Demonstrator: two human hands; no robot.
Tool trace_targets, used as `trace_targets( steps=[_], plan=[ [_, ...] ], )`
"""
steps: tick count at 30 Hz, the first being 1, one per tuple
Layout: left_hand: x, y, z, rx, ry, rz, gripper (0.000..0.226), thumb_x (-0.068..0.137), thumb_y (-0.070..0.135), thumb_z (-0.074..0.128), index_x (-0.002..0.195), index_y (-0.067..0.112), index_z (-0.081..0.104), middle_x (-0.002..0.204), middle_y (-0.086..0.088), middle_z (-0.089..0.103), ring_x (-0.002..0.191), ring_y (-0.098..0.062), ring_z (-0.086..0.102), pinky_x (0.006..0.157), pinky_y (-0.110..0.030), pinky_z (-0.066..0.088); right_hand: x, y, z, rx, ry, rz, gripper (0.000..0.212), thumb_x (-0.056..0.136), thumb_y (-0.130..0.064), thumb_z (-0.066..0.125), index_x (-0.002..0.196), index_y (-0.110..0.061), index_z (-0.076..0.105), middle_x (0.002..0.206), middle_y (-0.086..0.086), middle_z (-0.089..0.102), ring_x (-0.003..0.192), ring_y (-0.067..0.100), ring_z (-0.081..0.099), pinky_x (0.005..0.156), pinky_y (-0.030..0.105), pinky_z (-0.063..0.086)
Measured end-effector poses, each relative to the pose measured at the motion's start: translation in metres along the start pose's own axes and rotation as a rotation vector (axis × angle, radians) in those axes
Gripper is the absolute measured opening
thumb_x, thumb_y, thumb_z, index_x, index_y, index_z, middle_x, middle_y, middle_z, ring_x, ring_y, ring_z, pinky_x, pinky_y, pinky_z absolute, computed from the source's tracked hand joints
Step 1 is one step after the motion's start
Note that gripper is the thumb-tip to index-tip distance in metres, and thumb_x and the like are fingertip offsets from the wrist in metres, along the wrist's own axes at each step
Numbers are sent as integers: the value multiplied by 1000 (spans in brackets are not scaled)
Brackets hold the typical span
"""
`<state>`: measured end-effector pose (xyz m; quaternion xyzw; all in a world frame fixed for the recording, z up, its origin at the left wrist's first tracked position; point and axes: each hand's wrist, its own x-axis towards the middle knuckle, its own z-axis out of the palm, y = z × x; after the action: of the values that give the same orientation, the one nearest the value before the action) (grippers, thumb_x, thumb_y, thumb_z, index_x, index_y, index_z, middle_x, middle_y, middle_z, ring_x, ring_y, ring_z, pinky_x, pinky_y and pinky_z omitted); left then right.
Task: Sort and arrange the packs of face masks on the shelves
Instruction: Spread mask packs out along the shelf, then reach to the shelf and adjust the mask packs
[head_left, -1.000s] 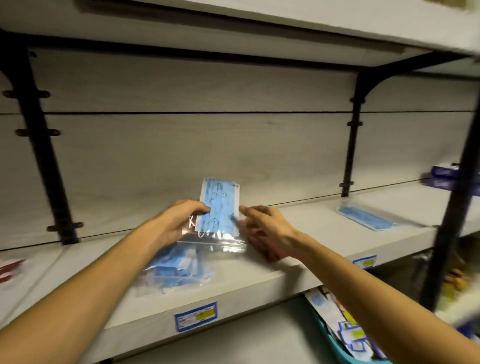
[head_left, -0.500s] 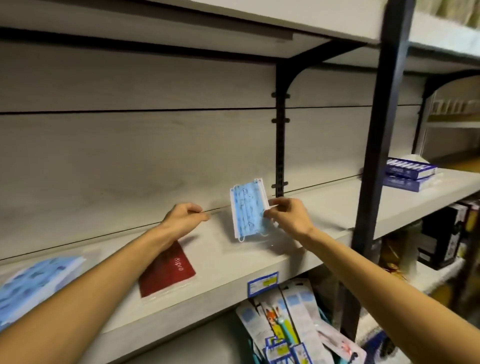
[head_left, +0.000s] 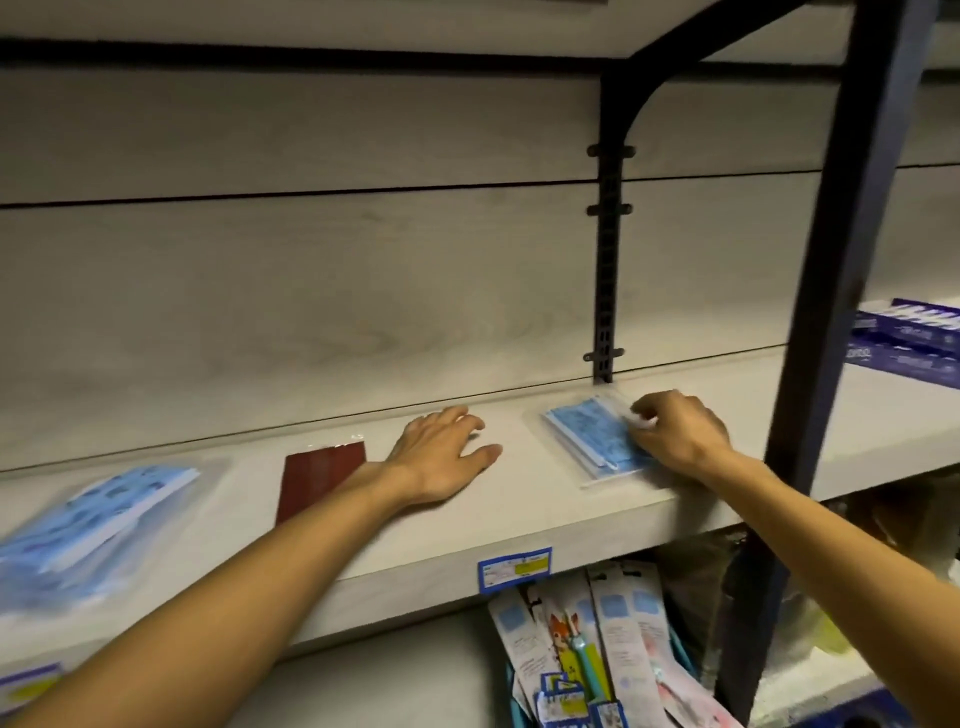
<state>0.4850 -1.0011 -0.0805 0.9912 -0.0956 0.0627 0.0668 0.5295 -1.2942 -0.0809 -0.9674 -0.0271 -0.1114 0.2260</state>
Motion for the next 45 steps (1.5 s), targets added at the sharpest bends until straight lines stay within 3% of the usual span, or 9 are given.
trace_targets(
  steps=[5, 8, 11, 19, 27, 32, 37, 40, 45],
  plan=[
    [-18, -25, -11, 28, 43, -97, 64, 101, 62, 29, 150, 23, 42, 160, -1, 34, 147, -22, 29, 121, -41, 15, 2, -45, 13, -142, 219, -270, 41, 97, -35, 56, 132, -14, 61, 135, 12, 61, 124, 36, 52, 100, 47, 47],
    [-41, -55, -16, 87, 28, -174, 70, 99, 67, 23, 154, 25, 35, 164, -3, 26, 151, -23, 22, 124, -45, 11, -11, -98, 35, -127, 64, -396, 63, 100, -57, 42, 150, -19, 42, 157, 10, 39, 148, 30, 27, 119, 47, 26],
    [-75, -94, -25, 109, 73, -266, 71, 97, 70, 22, 152, 28, 36, 162, -4, 29, 150, -25, 25, 123, -46, 14, -31, -149, 59, -97, -88, -472, 75, 97, -68, 32, 158, -23, 26, 165, 5, 23, 154, 26, 10, 124, 47, 13],
    [-213, -179, -61, 130, 130, -444, 67, 100, 65, 26, 154, 25, 34, 164, -6, 25, 150, -26, 24, 123, -42, 16, -115, -267, 100, 4, -159, -652, 68, 100, -60, 36, 155, -20, 33, 162, 6, 29, 153, 25, 13, 122, 47, 16],
    [-373, -226, -74, 168, 59, -437, 71, 101, 62, 28, 160, 25, 17, 169, -5, 3, 155, -23, 8, 125, -37, 7, -245, -366, 118, -30, -195, -705, 74, 100, -62, 32, 158, -15, 25, 165, 6, 22, 155, 23, 8, 124, 46, 14],
    [-475, -249, -87, 249, 88, -373, 76, 100, 62, 34, 160, 17, 17, 168, -4, 11, 154, -21, 12, 123, -37, 9, -329, -420, 130, -50, -204, -822, 81, 93, -69, 30, 156, -18, 29, 163, 5, 27, 154, 26, 12, 123, 44, 18],
    [-548, -292, -101, 299, 64, -519, 75, 99, 65, 29, 157, 18, 24, 165, -7, 18, 152, -24, 15, 124, -48, 8, -393, -472, 142, -45, -224, -982, 71, 99, -58, 43, 156, -19, 29, 162, 5, 28, 153, 26, 13, 124, 44, 18],
    [-590, -327, -116, 288, 78, -610, 74, 99, 66, 27, 155, 19, 29, 165, -10, 17, 153, -26, 14, 124, -50, 7, -425, -521, 147, -59, -231, -1082, 68, 98, -54, 48, 155, -19, 32, 158, 6, 36, 149, 27, 26, 121, 42, 26],
    [-636, -383, -137, 301, 100, -708, 71, 99, 66, 28, 153, 21, 32, 164, -10, 19, 151, -28, 18, 123, -49, 10, -456, -600, 166, 51, -267, -1133, 80, 99, -54, 47, 160, -20, 9, 158, 8, 36, 140, 29, 39, 112, 42, 39]
  ],
)
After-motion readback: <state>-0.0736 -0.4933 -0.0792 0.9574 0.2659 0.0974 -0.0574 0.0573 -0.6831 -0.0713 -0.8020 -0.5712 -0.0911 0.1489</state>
